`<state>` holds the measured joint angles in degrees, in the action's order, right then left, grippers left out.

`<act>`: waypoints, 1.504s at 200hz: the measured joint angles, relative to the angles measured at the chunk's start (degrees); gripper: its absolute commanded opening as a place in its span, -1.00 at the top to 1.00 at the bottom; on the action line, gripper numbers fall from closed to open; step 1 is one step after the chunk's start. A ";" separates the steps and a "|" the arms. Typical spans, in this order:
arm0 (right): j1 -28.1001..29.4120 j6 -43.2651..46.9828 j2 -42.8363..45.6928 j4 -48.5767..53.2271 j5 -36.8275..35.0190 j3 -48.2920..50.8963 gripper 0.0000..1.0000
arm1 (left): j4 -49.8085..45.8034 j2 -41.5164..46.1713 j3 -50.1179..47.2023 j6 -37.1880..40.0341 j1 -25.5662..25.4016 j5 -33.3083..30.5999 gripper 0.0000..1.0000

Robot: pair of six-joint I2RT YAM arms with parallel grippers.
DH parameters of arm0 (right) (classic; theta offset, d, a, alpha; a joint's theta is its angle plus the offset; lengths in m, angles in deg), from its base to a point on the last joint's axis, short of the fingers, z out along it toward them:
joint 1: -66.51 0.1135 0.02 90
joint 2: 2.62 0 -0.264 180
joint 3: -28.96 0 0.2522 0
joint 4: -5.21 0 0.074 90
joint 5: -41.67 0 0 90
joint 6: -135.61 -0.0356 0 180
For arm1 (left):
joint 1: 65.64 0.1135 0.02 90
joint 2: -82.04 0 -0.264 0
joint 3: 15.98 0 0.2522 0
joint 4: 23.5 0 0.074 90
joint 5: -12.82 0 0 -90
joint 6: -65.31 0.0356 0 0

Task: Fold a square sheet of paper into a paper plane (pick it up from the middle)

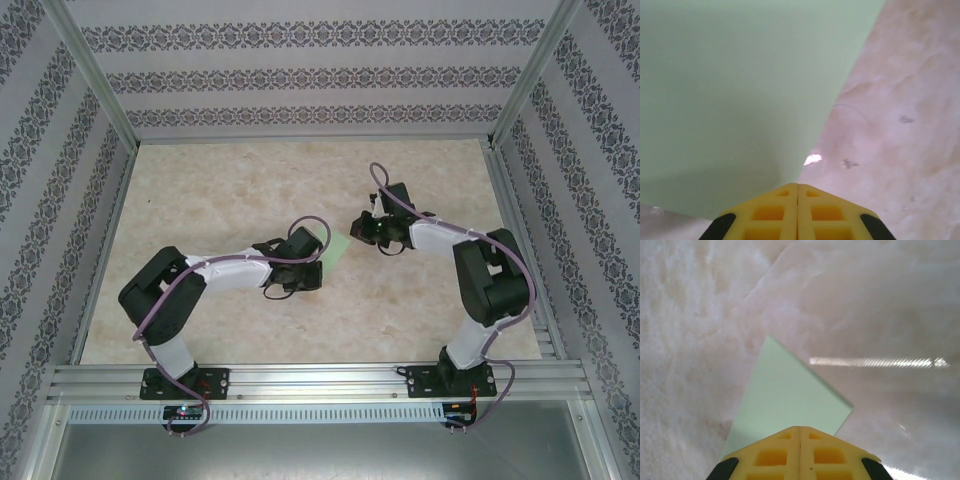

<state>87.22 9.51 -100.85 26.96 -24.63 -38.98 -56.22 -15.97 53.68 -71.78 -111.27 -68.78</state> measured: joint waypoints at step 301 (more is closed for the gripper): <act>23.65 14.78 0.68 26.36 -15.52 -9.77 0.39 | -1.03 12.85 -11.19 2.21 22.71 8.87 -0.13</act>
<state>110.87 24.29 -100.18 53.32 -40.15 -48.75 -57.25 -3.12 42.49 -69.58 -88.56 -59.90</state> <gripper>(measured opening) 0.324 0.544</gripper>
